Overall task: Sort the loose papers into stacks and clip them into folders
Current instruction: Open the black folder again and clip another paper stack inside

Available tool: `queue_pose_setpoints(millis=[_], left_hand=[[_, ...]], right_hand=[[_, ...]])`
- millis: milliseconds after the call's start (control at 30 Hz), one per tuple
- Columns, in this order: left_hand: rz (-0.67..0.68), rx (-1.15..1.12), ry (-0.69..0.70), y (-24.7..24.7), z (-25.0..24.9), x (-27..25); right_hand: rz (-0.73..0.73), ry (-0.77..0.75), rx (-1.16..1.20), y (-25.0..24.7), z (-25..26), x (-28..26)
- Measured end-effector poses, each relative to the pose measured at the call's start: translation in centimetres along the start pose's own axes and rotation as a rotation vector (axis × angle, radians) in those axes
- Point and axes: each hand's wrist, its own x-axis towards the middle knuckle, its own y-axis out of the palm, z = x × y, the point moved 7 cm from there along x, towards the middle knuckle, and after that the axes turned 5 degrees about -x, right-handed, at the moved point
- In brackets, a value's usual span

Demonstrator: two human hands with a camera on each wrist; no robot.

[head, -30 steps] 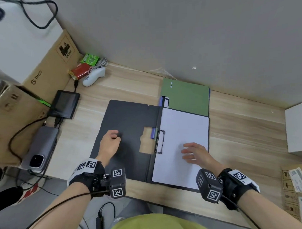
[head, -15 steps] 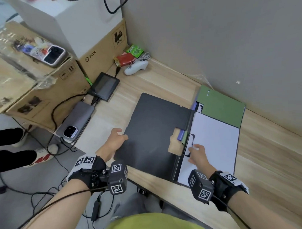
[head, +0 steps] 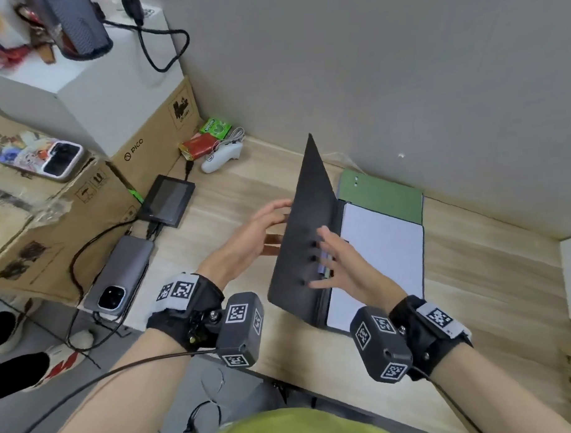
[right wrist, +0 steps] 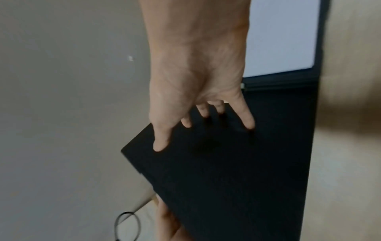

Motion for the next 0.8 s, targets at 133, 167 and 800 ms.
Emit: queue_pose_setpoints(millis=[133,167,800], left_hand=[[0.175,0.018,-0.005,5.6,-0.6,1.7],[0.204,0.034,-0.015,6.8,-0.5,2.1],[-0.205,0.224,-0.433,3.8,14.2,7.0]], right_hand=[[-0.087,-0.147,-0.005,-2.6,2.9,-2.9],[-0.103,-0.166,-0.022,-3.4,3.2,-3.7],[-0.733,0.411,0.117,-19.4,-18.0,-11.5]])
